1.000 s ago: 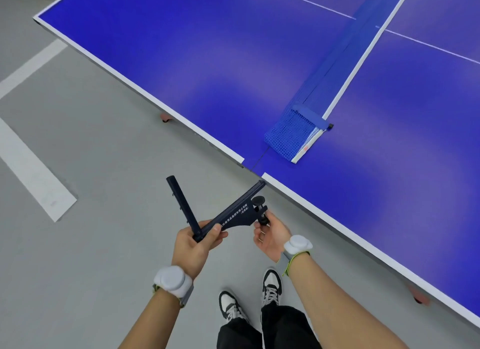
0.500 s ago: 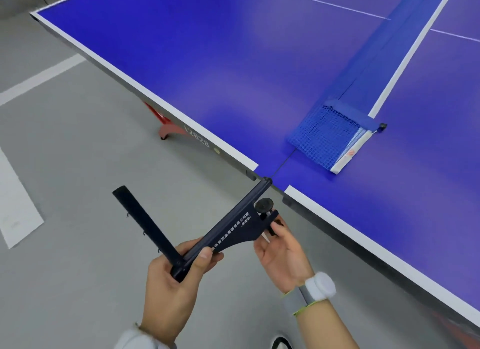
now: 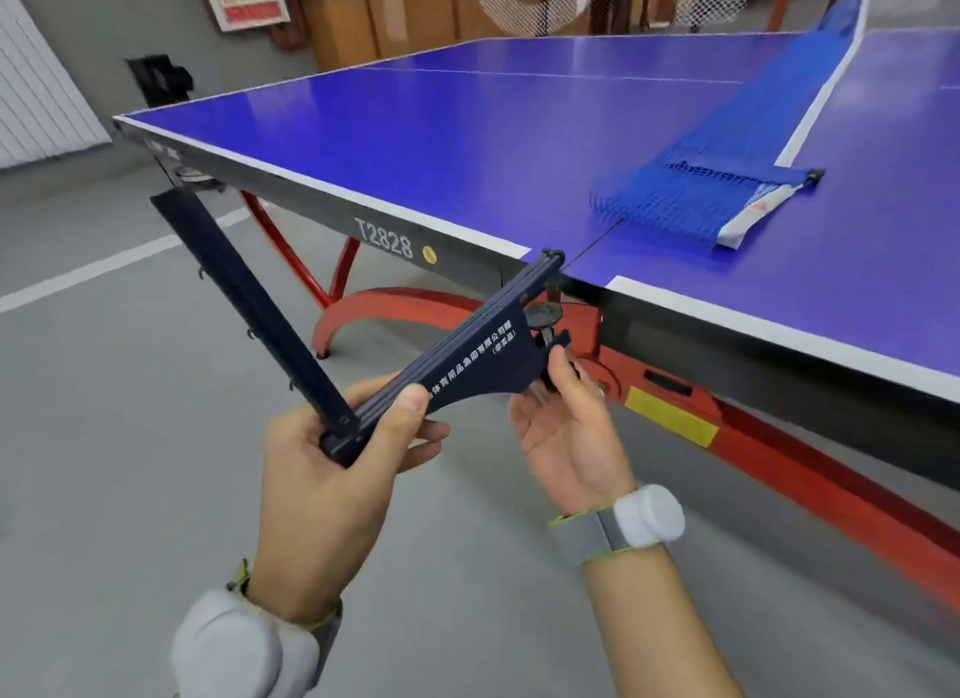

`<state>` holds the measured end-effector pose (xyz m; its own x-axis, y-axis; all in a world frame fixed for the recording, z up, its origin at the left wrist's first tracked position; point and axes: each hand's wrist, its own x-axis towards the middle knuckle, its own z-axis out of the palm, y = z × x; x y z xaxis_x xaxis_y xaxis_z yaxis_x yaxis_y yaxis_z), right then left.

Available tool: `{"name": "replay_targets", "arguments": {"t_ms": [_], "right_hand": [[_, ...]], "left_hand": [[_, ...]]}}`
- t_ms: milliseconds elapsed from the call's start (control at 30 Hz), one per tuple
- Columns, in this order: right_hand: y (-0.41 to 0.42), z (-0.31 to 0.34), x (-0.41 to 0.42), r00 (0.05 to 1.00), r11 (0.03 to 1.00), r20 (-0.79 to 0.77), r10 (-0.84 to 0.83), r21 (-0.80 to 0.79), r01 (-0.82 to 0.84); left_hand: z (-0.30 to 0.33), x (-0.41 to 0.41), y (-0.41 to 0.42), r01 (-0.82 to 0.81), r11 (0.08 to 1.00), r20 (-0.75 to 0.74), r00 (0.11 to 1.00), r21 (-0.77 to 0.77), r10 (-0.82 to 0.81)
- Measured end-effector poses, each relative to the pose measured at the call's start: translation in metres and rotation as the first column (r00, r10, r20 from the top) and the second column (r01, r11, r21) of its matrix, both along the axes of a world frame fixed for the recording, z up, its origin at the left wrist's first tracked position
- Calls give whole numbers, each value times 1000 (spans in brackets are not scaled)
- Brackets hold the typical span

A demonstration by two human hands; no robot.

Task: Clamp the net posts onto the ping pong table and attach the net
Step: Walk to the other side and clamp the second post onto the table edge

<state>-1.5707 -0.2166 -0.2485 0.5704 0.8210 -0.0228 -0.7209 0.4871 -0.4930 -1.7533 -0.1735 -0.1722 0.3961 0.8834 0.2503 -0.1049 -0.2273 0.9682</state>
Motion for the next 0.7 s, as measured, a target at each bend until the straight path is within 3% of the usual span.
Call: {"name": "replay_targets", "arguments": {"t_ms": [167,467,700], "right_hand": [[6,9,2,997,995,-13,-77,69,78],[-10,3,3,984,984,-5,-177,-9,177],[-12,-3,3,972,972,-21,-235,9,236]], "left_hand": [[-3,13,3,63,994,-11,998,86,-62],[14,25,17,134,973,-111,987,189,-114],[10,40,10,95,954,-137,989,283,-58]]}}
